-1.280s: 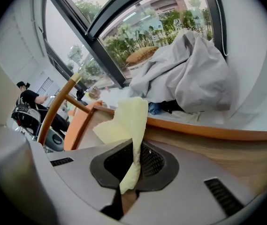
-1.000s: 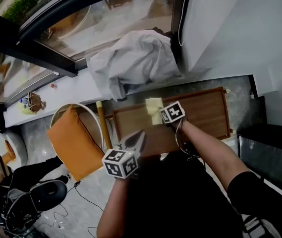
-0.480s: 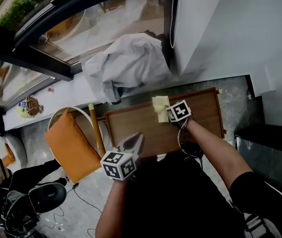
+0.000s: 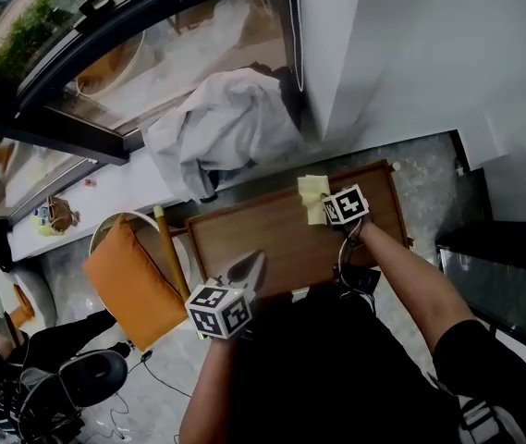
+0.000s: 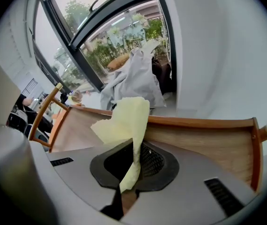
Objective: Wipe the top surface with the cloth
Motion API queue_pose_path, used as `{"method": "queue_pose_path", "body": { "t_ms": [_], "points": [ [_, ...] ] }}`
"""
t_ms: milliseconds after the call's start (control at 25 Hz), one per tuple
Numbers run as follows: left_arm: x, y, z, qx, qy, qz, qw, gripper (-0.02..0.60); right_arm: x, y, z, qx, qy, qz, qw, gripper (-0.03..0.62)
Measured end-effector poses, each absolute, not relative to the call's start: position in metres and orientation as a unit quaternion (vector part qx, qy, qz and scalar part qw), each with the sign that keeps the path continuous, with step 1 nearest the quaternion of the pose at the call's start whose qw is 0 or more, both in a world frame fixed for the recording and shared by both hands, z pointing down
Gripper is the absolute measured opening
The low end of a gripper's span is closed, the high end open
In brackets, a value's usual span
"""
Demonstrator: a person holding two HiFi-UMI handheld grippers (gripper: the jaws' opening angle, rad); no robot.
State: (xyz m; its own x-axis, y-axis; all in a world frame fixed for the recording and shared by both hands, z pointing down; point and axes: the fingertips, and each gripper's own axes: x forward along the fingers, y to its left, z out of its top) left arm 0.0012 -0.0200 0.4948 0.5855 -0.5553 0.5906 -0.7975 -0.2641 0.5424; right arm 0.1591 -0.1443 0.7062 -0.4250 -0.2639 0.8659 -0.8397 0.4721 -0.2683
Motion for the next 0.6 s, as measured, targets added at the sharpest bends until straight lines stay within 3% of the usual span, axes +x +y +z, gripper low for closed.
{"method": "queue_pose_path", "body": {
  "t_ms": [600],
  "points": [
    [0.050, -0.012, 0.502, 0.790, -0.411, 0.140, 0.433, 0.008, 0.257, -0.158, 0.701, 0.416, -0.738, 0.349, 0.401, 0.032]
  ]
}}
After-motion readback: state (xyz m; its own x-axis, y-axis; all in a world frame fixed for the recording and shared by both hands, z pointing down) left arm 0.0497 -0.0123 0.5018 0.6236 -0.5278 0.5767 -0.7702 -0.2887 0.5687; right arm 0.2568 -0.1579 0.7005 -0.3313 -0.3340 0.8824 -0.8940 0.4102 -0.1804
